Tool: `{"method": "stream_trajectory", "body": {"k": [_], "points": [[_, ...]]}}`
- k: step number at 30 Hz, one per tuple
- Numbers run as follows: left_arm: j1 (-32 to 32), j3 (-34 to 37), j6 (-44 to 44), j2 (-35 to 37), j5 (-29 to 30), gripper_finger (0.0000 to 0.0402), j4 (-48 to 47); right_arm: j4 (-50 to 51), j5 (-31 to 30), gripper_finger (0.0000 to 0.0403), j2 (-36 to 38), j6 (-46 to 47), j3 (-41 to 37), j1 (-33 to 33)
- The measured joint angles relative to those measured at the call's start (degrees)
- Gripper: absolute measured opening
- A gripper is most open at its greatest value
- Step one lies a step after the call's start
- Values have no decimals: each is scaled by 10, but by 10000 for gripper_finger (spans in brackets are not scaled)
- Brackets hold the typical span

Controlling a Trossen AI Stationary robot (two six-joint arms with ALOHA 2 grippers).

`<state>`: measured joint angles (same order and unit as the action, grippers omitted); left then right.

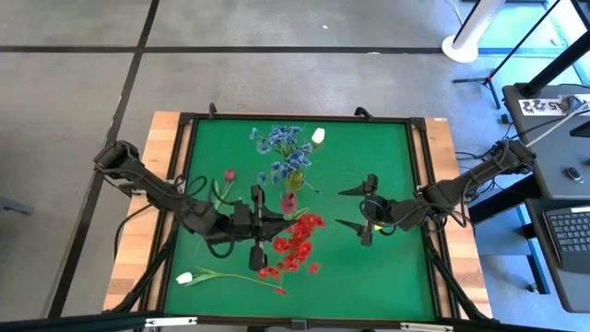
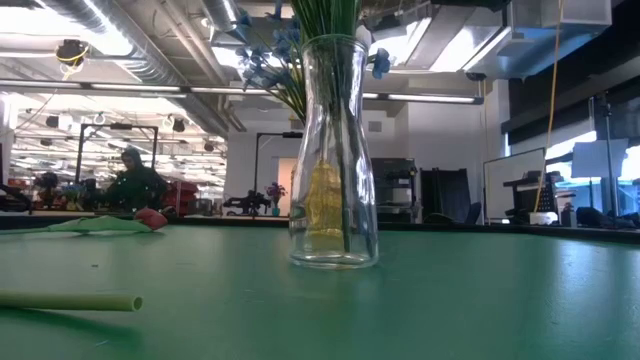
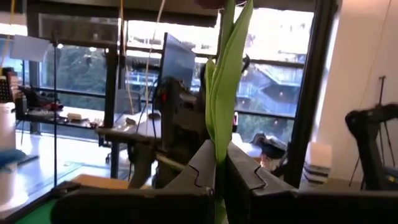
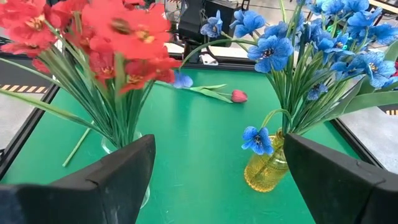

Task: Sort flowers into vase by color
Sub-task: Put the left dark red flower into the transparent flower vase

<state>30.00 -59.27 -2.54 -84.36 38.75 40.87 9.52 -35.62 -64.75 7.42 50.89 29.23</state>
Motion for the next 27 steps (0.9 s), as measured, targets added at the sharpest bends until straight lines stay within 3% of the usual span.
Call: {"method": "stream_trajectory", "body": {"k": [18,27], "points": [[-11,1,46,-79,-2,3,7,-4,0,353,0,0,0,0],[-11,1,80,-84,14,5,-15,-5,0,353,0,2,0,0]]}}
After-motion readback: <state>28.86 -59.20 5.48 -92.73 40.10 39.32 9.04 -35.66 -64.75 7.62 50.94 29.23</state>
